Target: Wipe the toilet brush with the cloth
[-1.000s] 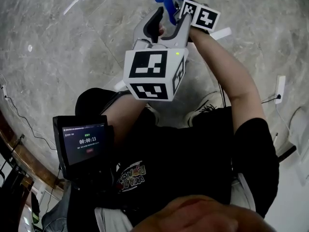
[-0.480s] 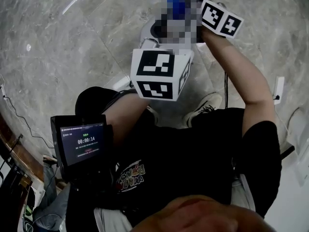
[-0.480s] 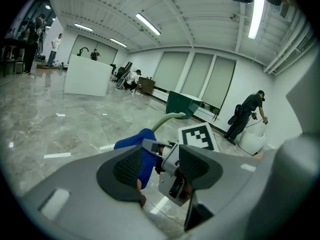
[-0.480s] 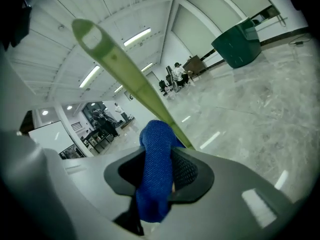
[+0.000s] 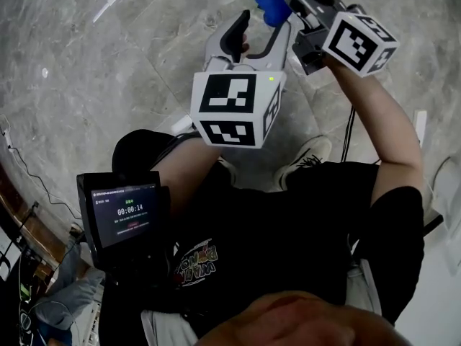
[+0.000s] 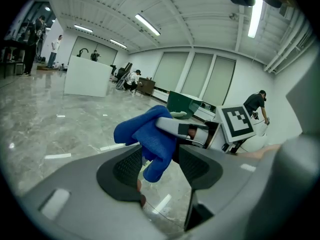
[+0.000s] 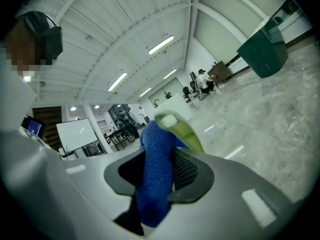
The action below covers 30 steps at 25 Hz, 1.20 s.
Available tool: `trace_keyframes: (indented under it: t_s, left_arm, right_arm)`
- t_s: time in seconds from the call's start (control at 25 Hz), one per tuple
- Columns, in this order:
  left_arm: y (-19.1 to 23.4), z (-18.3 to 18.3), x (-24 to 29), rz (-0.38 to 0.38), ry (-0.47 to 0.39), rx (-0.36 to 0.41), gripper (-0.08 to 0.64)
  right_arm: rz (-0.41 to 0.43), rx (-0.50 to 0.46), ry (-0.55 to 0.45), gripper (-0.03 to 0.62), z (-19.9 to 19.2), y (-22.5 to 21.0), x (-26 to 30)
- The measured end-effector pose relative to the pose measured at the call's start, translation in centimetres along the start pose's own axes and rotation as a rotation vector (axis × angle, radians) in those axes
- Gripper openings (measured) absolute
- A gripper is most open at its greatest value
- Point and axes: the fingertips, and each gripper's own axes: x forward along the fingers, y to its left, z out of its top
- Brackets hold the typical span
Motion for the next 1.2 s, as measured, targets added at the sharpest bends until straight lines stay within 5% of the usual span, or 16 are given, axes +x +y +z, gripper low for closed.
trace_keyframes:
  t_s: [0.44,0.56,0.72,0.8,0.88,1.04,1.2]
  left_arm:
    - [-0.9,-1.3,0.3,-0.032,0.056,-0.039,0.233]
    - [-1.6,-4.5,0.6,-0.068,0.174,-0.176,0.232]
    - [-0.7,-9.1,0.8,-0.044,0.318,-0.455,0.232]
    - [-0.1,-10.2,0.9,-0.026,0.329,-0.537,0.23]
    - [0.5,-9.7,1.1,-0.01,0.303,-0.533,0.23]
    - [1.3,-7.1,1.2,0.015,0.213,-0.448,0.23]
    - [1.6,-5.1,1.2,0.012,0.153,-0.283,0.232]
  right_arm:
    - [0.161,-0.158,0.0,0.123,3.4,4.6,-2.5]
    - [0.243,-0.194,0.084,0.123,2.0,6.1,-3.5]
    - [0.248,-0.218,0.252,0.123,-3.3,4.0,-3.1]
    - [0.196,-0.244,0.297,0.123,-5.1,1.3,-3.4]
    - [0.119,-0.267,0.325,0.123,-6.2,-2.1,-4.0]
    - [-0.118,-0.26,0.376,0.123,-8.3,-11.1,-5.3]
    - [-0.372,-0.126,0.399,0.123,-11.1,-18.9,-6.1]
